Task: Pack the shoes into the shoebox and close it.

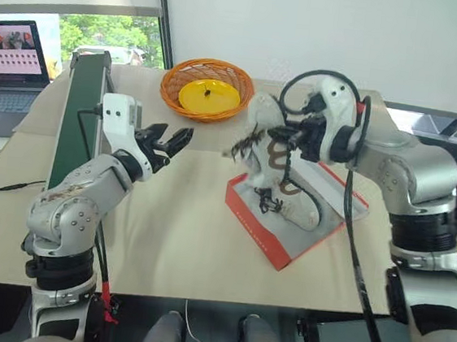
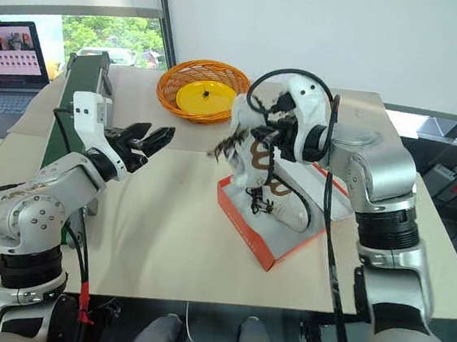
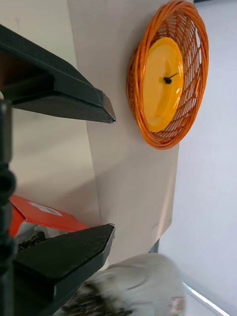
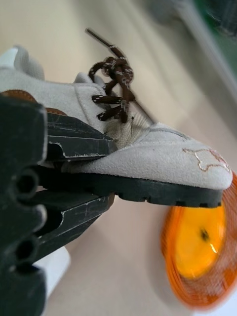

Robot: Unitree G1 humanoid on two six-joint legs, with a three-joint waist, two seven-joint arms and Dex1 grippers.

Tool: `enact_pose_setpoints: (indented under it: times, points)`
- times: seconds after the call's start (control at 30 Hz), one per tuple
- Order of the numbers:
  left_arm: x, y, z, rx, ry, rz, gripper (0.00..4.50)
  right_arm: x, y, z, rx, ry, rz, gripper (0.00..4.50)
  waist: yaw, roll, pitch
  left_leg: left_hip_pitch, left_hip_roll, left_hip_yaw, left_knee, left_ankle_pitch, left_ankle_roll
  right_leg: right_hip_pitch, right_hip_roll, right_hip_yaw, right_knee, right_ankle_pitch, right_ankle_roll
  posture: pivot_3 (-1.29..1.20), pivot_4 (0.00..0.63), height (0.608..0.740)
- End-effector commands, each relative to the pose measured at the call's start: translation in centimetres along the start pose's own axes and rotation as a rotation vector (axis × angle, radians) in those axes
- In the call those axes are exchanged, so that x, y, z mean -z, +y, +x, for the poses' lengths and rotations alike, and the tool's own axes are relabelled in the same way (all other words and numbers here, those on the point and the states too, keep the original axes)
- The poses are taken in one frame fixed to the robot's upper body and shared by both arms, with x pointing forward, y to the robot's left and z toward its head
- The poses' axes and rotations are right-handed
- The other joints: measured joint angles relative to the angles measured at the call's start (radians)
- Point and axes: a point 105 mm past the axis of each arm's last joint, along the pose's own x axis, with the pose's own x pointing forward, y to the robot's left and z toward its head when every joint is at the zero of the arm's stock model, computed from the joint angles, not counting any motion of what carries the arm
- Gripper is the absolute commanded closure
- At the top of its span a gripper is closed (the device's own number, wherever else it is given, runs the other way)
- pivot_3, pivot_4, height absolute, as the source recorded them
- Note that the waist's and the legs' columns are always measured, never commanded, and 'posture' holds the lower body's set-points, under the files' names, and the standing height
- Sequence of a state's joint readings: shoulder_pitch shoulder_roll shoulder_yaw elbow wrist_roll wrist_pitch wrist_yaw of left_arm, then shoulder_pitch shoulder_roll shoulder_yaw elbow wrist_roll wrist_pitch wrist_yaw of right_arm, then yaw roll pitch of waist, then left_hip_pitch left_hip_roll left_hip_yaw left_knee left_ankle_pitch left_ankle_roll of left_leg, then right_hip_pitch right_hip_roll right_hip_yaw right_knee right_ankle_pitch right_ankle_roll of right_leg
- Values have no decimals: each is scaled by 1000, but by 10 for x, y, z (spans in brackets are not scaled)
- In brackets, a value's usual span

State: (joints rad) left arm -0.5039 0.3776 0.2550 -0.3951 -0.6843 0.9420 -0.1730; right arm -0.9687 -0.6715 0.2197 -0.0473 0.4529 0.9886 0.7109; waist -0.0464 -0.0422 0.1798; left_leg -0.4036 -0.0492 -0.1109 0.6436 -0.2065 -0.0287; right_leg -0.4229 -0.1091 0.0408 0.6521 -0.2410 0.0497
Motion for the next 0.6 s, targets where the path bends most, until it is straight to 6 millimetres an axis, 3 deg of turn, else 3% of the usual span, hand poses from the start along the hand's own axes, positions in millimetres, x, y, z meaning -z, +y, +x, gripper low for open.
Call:
enact_pose_setpoints:
  times: [0.03, 0.3, 0.6]
  points:
    - [-5, -15, -4, 82, -17, 114, 1022, -7, 11, -8, -66, 24, -102, 4137, 1, 0, 0, 0, 0, 0, 0, 0, 0, 0, 0, 0, 0, 0, 0, 0, 150, 740]
    - [11, -51, -28, 359, 80, 292, 1022, 30, 21, -6, -156, 146, -152, 4137, 4, 0, 0, -2, 0, 0, 0, -1, 2, 0, 0, 0, -4, 0, 0, 0, 150, 740]
    - [27, -59, -45, 478, 187, 363, 1022, 32, 7, -13, -170, 175, -187, 4137, 5, 0, 0, -1, 1, 0, 0, -1, 2, 1, 0, 0, -4, 0, 0, 0, 150, 740]
